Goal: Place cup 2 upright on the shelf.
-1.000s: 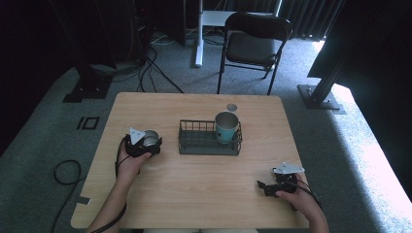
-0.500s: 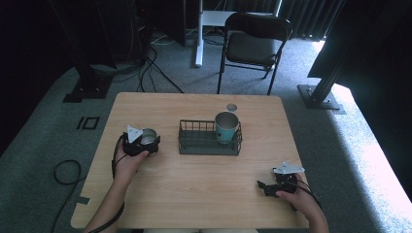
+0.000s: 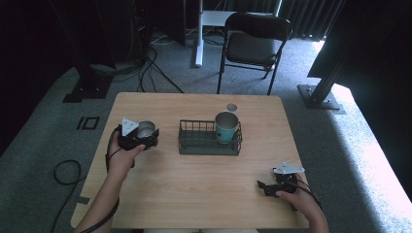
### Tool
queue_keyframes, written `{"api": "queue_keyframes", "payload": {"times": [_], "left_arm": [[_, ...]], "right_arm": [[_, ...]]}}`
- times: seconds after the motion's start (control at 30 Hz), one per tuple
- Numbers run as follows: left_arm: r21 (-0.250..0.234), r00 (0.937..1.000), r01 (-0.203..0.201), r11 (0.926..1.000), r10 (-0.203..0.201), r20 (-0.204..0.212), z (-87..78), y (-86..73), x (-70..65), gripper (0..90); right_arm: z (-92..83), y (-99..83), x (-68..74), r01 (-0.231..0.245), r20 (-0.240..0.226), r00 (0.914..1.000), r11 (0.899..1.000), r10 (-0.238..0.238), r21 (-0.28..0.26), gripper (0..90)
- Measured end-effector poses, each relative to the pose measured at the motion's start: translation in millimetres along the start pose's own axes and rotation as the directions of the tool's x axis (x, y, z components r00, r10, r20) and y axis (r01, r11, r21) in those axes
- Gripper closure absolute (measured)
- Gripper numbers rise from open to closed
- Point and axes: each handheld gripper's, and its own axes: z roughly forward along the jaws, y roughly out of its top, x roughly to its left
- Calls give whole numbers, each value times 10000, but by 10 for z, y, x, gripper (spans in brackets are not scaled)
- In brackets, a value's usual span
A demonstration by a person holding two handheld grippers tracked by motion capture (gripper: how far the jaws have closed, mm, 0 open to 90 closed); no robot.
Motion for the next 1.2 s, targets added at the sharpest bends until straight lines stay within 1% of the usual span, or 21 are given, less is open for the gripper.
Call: {"api": "queue_keyframes", "payload": {"times": [0.1,0.17,0.27,0.47,0.67,0.73,0.9,1.03,1.13,1.2], "left_arm": [[-48,9999,-68,10000,68,83,-47,75,-27,140],[-206,9998,-55,9998,59,173,-81,131,-40,140],[-280,9997,-218,9994,221,115,-130,232,-51,139],[-399,9992,-385,9985,389,92,-204,419,-84,139],[-500,9982,-500,9975,515,298,-222,566,-150,139],[-497,9974,-609,9969,627,357,-224,611,-176,139],[-599,9963,-632,9962,665,549,-215,701,-235,140],[-760,9956,-544,9956,599,719,-216,761,-270,140],[-835,9944,-624,9946,691,801,-215,804,-294,139],[-869,9941,-571,9946,647,874,-209,825,-309,139]], "right_arm": [[0,0,0,-1,0,10000,10000,1,2,108],[0,0,0,3,1,10000,10000,-3,1,108],[0,0,0,0,-1,10000,10000,0,2,108],[0,0,-1,11,3,10000,10000,-11,-5,108],[0,0,0,2,1,10000,10000,-2,1,108],[0,0,0,3,2,10000,10000,-3,1,108],[0,0,0,6,1,10000,10000,-6,-3,108],[0,0,0,8,2,10000,10000,-8,-5,108],[0,0,0,2,0,10000,10000,-2,-3,108],[0,0,0,3,0,10000,10000,-3,-4,108]]}}
